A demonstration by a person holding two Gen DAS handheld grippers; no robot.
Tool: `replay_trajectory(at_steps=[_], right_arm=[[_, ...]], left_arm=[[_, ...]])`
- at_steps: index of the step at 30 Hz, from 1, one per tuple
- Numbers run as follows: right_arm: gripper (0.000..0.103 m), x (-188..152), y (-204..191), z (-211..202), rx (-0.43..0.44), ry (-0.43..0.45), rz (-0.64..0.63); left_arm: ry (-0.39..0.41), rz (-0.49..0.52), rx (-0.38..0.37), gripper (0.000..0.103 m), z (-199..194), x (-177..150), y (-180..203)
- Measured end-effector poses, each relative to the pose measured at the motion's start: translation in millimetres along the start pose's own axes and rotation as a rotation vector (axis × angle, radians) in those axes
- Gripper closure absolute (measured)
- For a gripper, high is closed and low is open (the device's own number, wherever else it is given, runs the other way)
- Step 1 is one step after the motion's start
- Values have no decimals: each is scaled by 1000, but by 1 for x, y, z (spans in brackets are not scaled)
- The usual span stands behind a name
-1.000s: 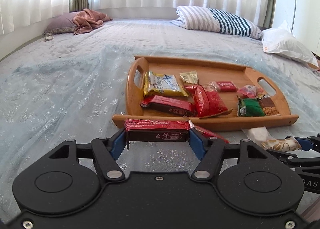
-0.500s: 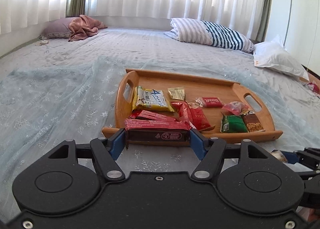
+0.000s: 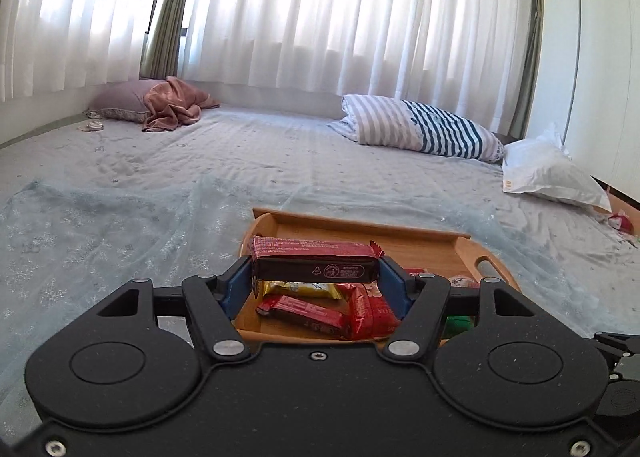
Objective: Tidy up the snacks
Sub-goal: 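Carry the chocolate bar and white pastry onto the tray and open both tools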
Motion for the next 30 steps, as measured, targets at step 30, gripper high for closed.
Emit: replay_trajectory(at_steps=[30], right_arm=[[40,74,72,66,-40,70,34]], left_arm=[[-86,87,-13,38,104,15,34]])
Point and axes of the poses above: each gripper's, at about its wrist camera, not at the fingertips, and z roughly the way its jaws point, y to its right, x to its top, the point moved 5 cm from there along z, roughly the way its jaws point, and after that the axes turned 11 degrees about x, right-handed, at the moved point
